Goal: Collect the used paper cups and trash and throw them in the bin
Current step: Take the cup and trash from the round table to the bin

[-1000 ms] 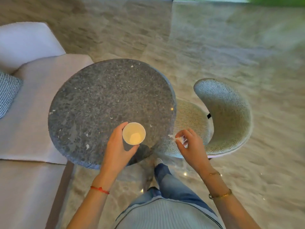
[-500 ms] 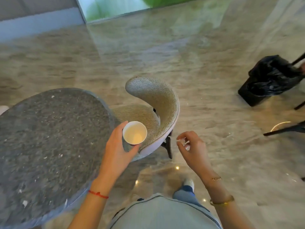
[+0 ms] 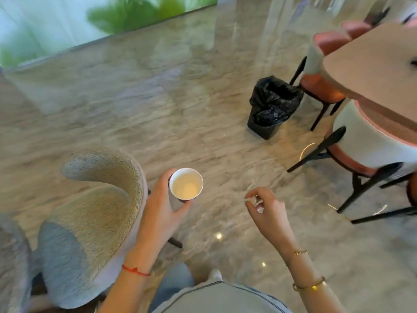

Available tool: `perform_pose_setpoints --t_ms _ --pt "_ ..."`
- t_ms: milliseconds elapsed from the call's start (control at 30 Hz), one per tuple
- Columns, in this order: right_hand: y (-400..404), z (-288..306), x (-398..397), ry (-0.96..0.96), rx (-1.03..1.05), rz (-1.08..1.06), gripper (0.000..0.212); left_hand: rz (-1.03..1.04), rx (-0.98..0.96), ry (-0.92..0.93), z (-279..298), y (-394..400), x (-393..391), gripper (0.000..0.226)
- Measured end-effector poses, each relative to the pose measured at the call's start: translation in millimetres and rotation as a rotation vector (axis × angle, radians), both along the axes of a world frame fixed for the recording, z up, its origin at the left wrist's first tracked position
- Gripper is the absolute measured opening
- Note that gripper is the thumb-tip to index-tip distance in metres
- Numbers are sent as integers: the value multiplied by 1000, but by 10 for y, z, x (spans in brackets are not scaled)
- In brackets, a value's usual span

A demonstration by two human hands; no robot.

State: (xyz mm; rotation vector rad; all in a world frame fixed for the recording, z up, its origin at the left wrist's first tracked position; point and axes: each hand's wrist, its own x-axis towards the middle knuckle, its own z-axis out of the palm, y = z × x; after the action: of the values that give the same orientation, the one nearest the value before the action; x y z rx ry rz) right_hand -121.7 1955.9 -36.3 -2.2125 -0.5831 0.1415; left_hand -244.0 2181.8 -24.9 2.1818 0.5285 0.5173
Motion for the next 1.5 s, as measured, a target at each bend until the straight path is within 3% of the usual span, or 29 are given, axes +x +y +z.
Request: perform_pose_setpoints --t_ms 433,867,1500 --pt "-139 -243 2117 12 -1 -233 14 -255 23 38 -140 40 2670 73" --pt "214 -113 5047 -19 -19 -352 18 -412 94 0 39 473 5982 73" --pt "216 -387 9556 54 -58 -385 8 -470 51 30 -463 345 10494 75"
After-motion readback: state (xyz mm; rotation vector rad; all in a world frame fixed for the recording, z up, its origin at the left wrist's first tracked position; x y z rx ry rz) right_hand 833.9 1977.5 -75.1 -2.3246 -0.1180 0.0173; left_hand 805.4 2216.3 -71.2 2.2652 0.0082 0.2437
